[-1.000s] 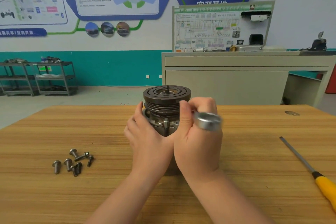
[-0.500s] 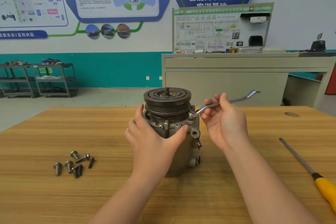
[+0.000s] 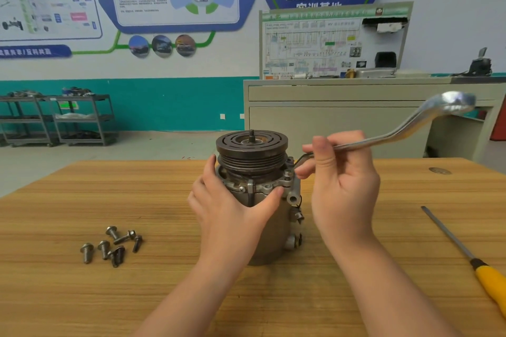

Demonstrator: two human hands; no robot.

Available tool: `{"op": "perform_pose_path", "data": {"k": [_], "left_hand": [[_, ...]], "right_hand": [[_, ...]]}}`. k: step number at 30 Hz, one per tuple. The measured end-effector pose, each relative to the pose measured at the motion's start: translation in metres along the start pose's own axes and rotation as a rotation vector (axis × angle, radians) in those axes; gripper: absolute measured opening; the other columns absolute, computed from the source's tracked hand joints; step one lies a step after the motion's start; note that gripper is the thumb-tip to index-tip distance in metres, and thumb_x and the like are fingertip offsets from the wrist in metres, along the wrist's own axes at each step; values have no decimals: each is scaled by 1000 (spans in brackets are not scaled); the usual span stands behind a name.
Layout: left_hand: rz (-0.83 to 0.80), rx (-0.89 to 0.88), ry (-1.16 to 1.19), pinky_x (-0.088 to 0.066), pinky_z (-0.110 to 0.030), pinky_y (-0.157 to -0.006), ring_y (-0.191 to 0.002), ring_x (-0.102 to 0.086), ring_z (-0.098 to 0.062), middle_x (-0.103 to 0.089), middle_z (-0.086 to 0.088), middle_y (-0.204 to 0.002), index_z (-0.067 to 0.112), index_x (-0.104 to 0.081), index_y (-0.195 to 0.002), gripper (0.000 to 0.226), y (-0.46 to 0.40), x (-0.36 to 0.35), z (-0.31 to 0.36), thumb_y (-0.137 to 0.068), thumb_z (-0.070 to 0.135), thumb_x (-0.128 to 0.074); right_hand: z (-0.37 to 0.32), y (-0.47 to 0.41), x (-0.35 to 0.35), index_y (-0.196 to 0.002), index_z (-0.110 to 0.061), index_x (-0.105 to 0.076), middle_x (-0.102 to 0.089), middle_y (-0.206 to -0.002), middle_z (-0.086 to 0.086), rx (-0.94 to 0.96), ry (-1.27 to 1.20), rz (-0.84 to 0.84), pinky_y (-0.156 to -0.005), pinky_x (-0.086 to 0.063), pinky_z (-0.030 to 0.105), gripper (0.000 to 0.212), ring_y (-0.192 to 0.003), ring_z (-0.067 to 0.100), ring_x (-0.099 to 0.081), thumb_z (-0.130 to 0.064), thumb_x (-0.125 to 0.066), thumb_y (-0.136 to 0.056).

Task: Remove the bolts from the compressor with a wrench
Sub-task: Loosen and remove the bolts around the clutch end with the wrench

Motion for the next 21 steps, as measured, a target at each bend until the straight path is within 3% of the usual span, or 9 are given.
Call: {"op": "perform_pose_path", "data": {"k": [5,10,12,14,16,18,21], "left_hand": [[8,0,-6,-19,-38,-110,-126,-18,-8,-29,-6,-142,22,-15,-150,119,0,0,1,-54,67,-68],[-30,5,25,-18,-34,-110,-131,-18,-12,-29,-2,-145,24,-19,-151,114,-1,-1,0,-57,67,-66],[-64,3,53,-14,-30,-108,-136,-18,-16,-28,1,-148,26,-21,-151,109,-2,-4,0,-60,68,-63],[-84,20,83,-16,-34,-111,-137,-19,-21,-27,0,-148,26,-18,-151,113,-1,-4,0,-60,75,-62],[-72,25,61,-18,-38,-114,-136,-18,-18,-26,-2,-146,24,-15,-151,123,0,-3,1,-53,81,-62],[-20,15,21,-19,-40,-113,-132,-18,-15,-28,-5,-143,21,-15,-151,121,1,1,3,-54,70,-68],[-21,17,7,-20,-40,-112,-129,-17,-11,-27,-5,-143,21,-14,-151,119,1,1,3,-55,66,-68]], "right_hand": [[-7,9,-8,-88,-10,-55,-60,-66,9,104,106,-48,-55,-51,32,32,-57,15,-63,-39,-46,-98],[-29,24,-25,-83,-4,-58,-58,-70,10,324,364,-124,-49,-45,30,22,-55,24,-57,-22,-55,-94],[-33,32,-37,-86,-9,-51,-56,-73,8,354,480,-126,-46,-41,25,24,-56,22,-53,-29,-49,-97],[-33,35,-40,-87,-11,-48,-55,-74,7,336,511,-92,-47,-39,23,29,-57,20,-52,-34,-40,-101],[-26,34,-29,-88,-15,-53,-54,-76,3,215,340,7,-50,-42,24,35,-59,18,-53,-39,-33,-103],[-10,28,-12,-96,-33,-46,-56,-79,5,-4,36,164,-51,-43,25,17,-55,17,-52,-40,-32,-103],[32,23,6,-92,-26,-35,-61,-67,2,-366,-220,358,-40,-39,21,14,-38,14,-46,-22,-29,-104]]}}
Point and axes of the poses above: each hand's wrist, its own y-axis away from the middle knuckle, its own x-axis out of the back of the hand, z = x × y, the point moved 8 cm from there along -y, towards the middle knuckle
